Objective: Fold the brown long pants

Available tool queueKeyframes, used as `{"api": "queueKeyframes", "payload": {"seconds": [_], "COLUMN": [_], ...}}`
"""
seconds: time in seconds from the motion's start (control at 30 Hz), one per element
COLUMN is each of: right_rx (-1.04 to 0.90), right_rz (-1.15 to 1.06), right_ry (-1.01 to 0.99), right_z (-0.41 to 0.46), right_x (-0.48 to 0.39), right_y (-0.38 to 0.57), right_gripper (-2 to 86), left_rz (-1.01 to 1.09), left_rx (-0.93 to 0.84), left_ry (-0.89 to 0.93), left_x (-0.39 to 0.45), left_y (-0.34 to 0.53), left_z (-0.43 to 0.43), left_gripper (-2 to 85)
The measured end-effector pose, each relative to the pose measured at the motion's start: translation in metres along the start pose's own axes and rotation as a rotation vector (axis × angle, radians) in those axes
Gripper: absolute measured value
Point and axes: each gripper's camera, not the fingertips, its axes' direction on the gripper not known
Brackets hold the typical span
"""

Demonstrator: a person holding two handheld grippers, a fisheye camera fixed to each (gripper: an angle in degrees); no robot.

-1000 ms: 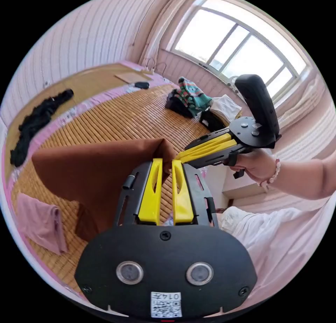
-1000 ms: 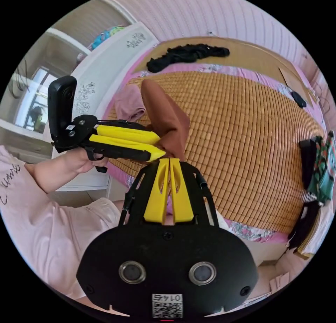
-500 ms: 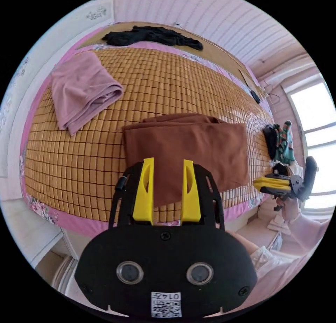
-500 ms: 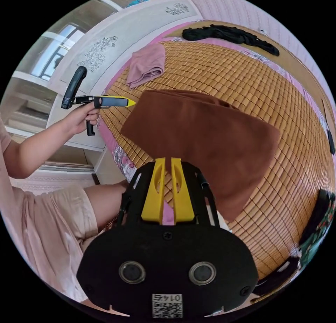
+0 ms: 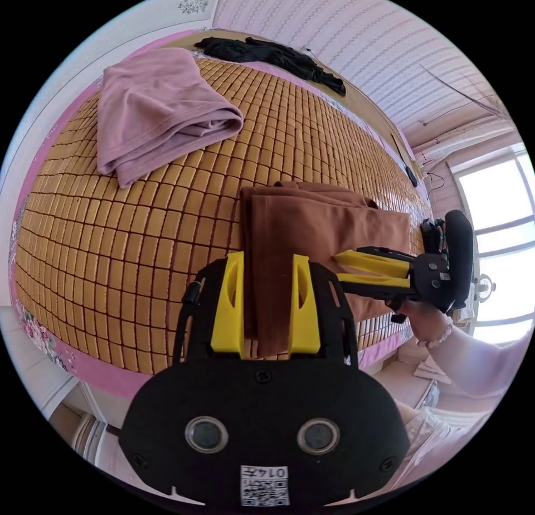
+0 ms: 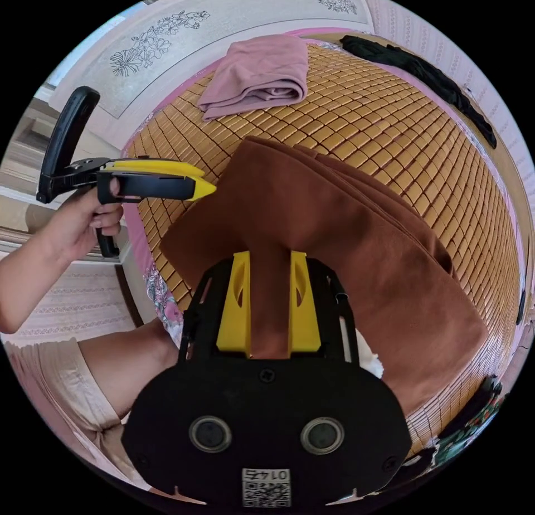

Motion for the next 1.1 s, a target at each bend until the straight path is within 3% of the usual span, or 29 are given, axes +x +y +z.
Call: {"api": "queueKeyframes", "payload": {"seconds": [0.1, 0.2, 0.33, 0.47, 0.57, 0.8, 1.0, 1.1], "right_rx": [-0.056, 0.054, 0.118, 0.070, -0.042, 0.040, 0.067, 0.188], "right_rz": [-0.053, -0.011, 0.037, 0.105, 0.132, 0.093, 0.153, 0.258], "right_ry": [-0.053, -0.158, -0.165, -0.288, -0.266, -0.091, -0.221, -0.332], "right_z": [-0.008, -0.032, -0.041, -0.027, -0.002, 0.005, -0.008, -0.026], "right_x": [0.001, 0.013, 0.024, 0.026, 0.023, 0.024, 0.062, 0.086], "right_y": [0.003, -0.001, -0.021, -0.038, -0.032, -0.003, 0.012, 0.031], "right_gripper": [4.0, 6.6, 13.1, 17.3, 15.5, 7.1, 3.5, 4.0], "left_rz": [0.016, 0.037, 0.087, 0.320, 0.418, 0.261, 0.121, 0.073], "left_rx": [-0.022, -0.071, -0.107, -0.051, -0.067, -0.079, 0.097, 0.044], "left_ry": [0.013, 0.023, 0.073, 0.042, 0.054, 0.123, 0.004, -0.044], "left_x": [-0.009, -0.013, -0.014, 0.029, 0.060, 0.040, -0.020, -0.042], "left_y": [0.003, 0.006, 0.006, 0.026, 0.048, 0.062, 0.045, 0.012], "left_z": [0.009, 0.031, 0.030, 0.013, 0.020, 0.030, -0.019, 0.001], "left_gripper": [14.1, 12.7, 4.0, 0.4, 0.3, 4.2, 8.2, 12.7]}}
